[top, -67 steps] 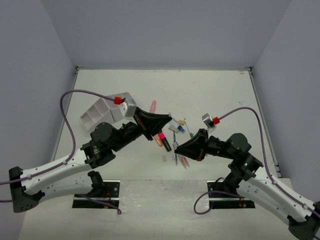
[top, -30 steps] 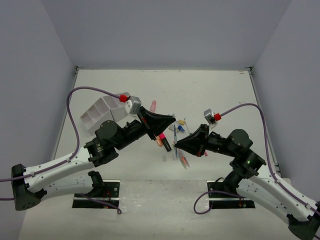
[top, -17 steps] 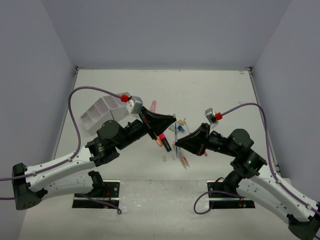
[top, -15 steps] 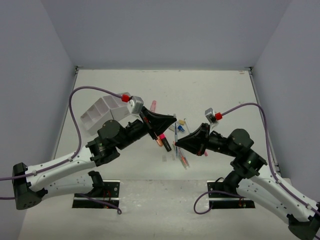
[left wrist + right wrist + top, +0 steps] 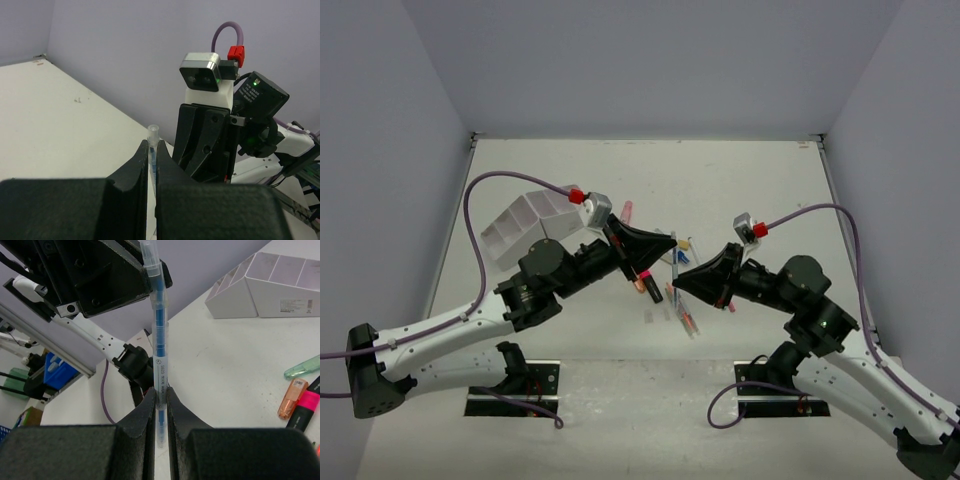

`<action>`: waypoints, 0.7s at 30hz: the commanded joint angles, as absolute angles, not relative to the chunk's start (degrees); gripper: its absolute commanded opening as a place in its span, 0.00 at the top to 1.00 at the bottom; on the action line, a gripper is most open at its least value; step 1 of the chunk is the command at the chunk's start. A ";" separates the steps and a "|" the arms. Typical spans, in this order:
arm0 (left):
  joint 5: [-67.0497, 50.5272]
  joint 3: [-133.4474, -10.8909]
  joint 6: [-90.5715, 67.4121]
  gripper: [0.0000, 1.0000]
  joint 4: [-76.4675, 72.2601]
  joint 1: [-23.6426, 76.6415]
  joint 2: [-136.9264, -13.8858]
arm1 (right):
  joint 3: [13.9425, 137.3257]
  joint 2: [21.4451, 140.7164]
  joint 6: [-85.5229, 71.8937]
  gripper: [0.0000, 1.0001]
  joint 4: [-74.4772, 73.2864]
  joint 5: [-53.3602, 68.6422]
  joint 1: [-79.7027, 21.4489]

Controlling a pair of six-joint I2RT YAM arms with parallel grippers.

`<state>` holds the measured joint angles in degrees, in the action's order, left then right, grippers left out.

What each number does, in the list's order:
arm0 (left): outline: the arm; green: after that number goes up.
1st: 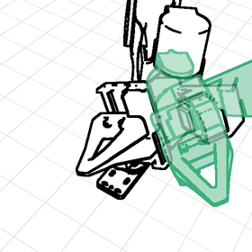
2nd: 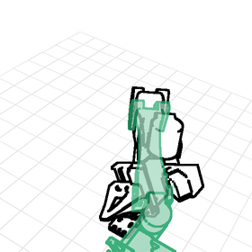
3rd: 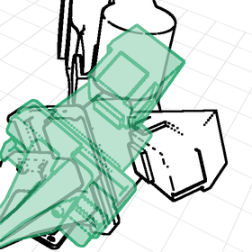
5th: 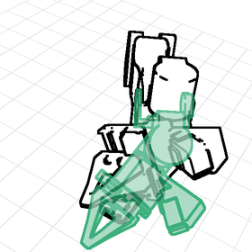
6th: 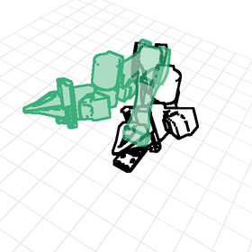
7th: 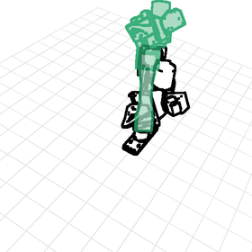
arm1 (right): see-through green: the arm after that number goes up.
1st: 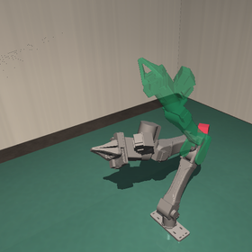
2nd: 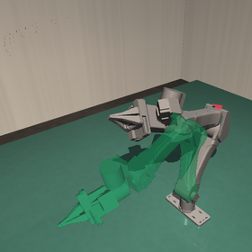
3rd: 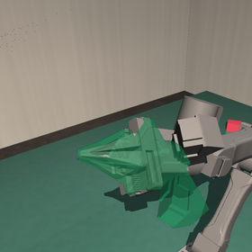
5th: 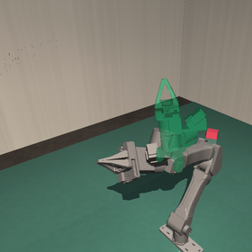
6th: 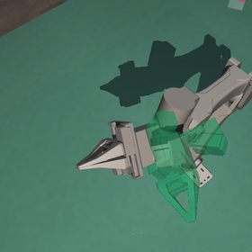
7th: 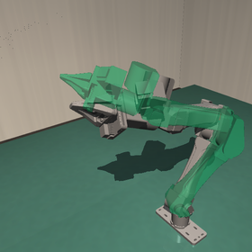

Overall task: Sort the stationery into containers
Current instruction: Close the pen cap on the pen.

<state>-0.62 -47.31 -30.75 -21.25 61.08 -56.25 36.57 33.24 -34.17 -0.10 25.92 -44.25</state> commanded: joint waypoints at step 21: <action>-3.08 -53.44 -29.65 1.00 -7.53 60.91 -59.22 | 47.56 35.51 -23.61 1.00 -3.52 21.56 -44.40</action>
<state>-1.61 -52.69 -31.89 -13.37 60.86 -58.63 43.48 35.61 -24.00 -9.60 23.04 -44.25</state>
